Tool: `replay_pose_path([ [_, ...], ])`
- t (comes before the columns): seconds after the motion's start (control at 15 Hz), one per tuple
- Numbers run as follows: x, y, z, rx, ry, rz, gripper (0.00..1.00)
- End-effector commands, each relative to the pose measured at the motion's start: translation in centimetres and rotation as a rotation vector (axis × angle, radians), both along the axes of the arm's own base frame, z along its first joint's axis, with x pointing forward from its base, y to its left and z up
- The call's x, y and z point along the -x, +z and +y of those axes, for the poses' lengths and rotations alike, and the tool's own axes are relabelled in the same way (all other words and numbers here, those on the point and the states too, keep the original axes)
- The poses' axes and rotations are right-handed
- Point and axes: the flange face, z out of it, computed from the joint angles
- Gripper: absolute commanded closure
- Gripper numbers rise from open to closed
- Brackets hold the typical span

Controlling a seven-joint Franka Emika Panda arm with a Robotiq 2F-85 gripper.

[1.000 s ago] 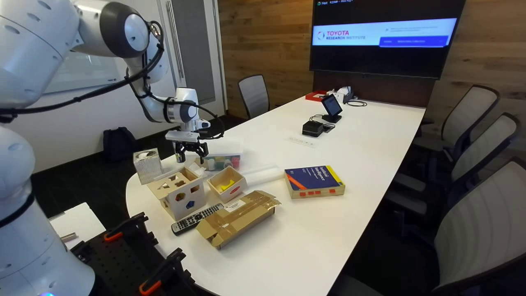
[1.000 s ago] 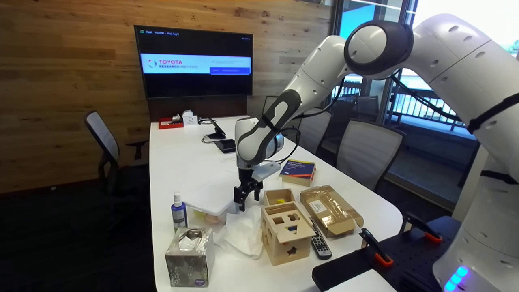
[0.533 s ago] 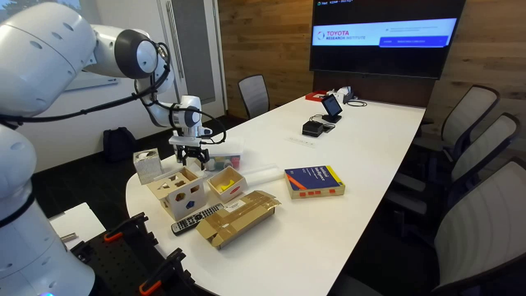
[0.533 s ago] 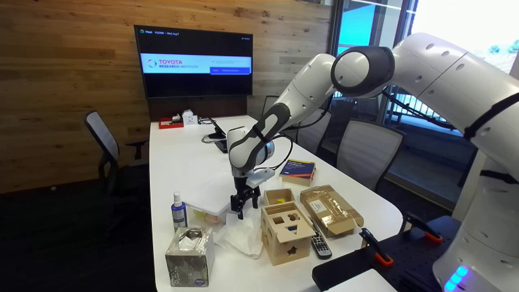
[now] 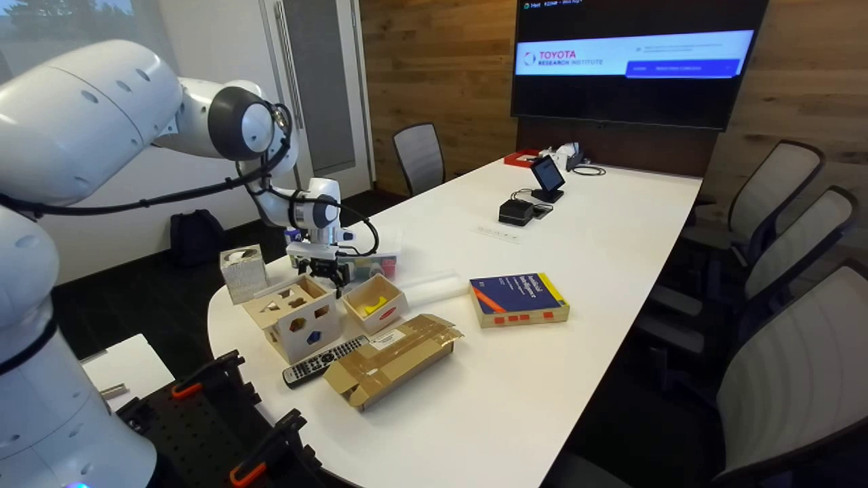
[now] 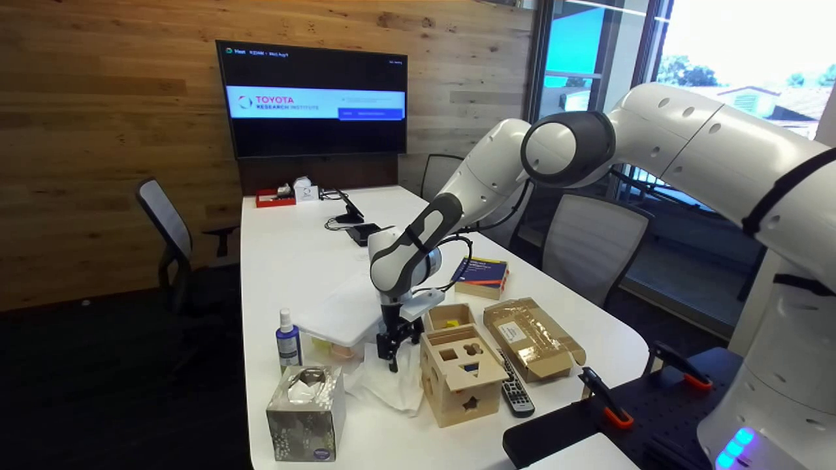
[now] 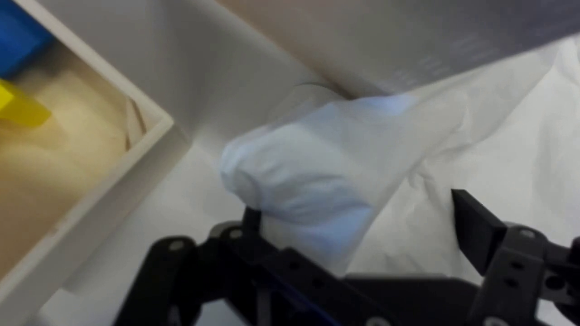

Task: Wipe the cardboard box with the napkin

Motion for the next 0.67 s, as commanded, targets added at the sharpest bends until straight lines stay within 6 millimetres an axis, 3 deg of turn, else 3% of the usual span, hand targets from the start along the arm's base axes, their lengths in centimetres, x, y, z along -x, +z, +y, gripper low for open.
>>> replay_pose_path([
  [0.0,-0.7,-2.0,0.2,-0.024,0.006,0.013,0.03],
  [0.07,-0.7,-2.4,0.2,-0.027,0.000,0.016,0.26],
  [0.2,-0.8,-2.6,0.1,-0.022,-0.010,0.008,0.32],
  [0.6,-1.6,-1.0,-0.4,-0.023,-0.029,-0.009,0.79],
])
